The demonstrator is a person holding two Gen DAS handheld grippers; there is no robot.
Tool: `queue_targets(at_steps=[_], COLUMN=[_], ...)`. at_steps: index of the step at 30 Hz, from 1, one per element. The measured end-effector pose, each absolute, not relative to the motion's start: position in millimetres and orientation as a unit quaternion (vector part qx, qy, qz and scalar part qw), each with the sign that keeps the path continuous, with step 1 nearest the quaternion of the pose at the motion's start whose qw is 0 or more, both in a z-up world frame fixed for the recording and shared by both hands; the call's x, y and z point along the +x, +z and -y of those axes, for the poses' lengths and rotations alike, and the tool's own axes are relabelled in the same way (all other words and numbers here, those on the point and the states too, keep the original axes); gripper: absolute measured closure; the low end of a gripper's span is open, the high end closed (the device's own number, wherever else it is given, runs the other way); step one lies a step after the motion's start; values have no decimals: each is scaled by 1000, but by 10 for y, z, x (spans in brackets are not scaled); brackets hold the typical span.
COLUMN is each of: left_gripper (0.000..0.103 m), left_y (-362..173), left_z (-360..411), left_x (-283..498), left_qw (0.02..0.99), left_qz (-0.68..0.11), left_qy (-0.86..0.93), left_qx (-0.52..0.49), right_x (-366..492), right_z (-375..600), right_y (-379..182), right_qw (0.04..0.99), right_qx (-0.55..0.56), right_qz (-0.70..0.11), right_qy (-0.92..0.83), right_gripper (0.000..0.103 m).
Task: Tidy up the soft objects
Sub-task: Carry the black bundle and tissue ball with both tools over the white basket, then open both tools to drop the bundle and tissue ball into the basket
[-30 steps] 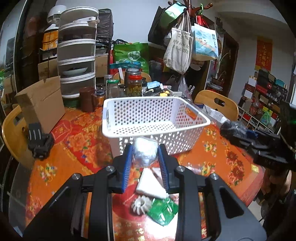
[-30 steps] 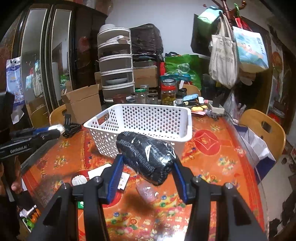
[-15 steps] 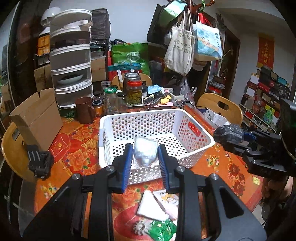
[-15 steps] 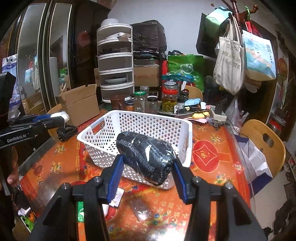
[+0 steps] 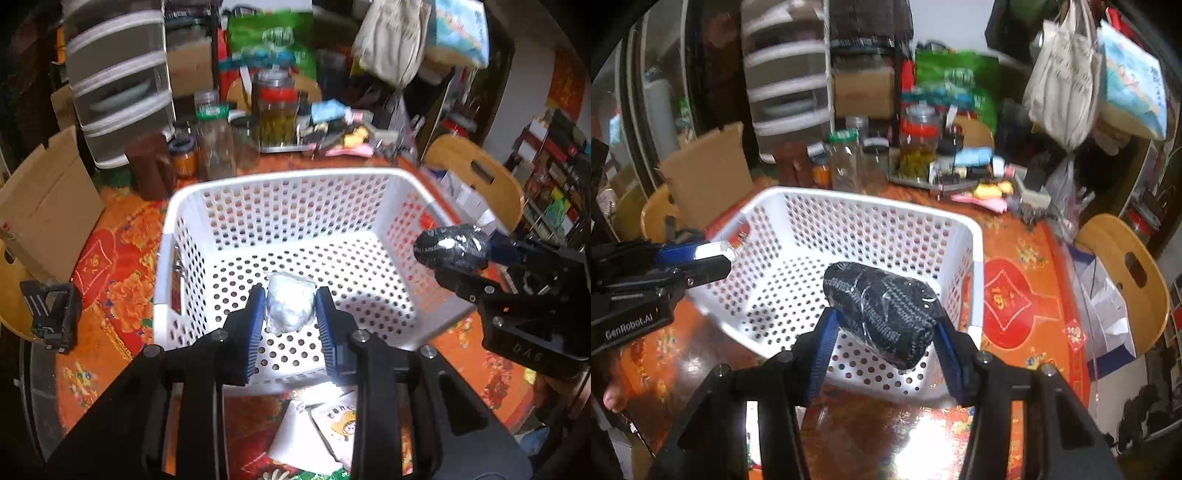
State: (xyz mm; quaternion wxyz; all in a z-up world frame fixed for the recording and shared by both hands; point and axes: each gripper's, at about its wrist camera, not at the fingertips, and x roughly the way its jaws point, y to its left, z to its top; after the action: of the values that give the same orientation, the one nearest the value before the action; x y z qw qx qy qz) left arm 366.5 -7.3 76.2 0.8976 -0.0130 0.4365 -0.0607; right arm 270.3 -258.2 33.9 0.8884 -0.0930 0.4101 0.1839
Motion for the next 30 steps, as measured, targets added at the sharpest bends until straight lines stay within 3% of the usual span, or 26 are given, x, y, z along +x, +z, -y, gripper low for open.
queue_targets(at_steps=[9, 20, 24, 26, 30], left_gripper=[77, 75, 46, 39, 34], left_y=[327, 91, 119, 153, 253], left_z=[145, 0, -11, -27, -80], left_x=[4179, 4302, 4272, 4248, 4189], left_qw=[864, 856, 864, 868, 874], left_qz=[-501, -514, -501, -492, -479], left_qy=[-47, -46, -50, -58, -62], left_qx=[-10, -23, -27, -37, -55], right_x=[3126, 3281, 3271, 3265, 3213], right_z=[2398, 2194, 2173, 2186, 2241], right_y=[30, -236, -243, -235, -159], right_qw=[854, 841, 844, 845, 855], right_qx=[-116, -145, -144, -140, -126], right_qz=[-478, -494, -490, -488, -473], right_qy=[168, 164, 167, 167, 173], right_gripper=[51, 51, 49, 47, 35])
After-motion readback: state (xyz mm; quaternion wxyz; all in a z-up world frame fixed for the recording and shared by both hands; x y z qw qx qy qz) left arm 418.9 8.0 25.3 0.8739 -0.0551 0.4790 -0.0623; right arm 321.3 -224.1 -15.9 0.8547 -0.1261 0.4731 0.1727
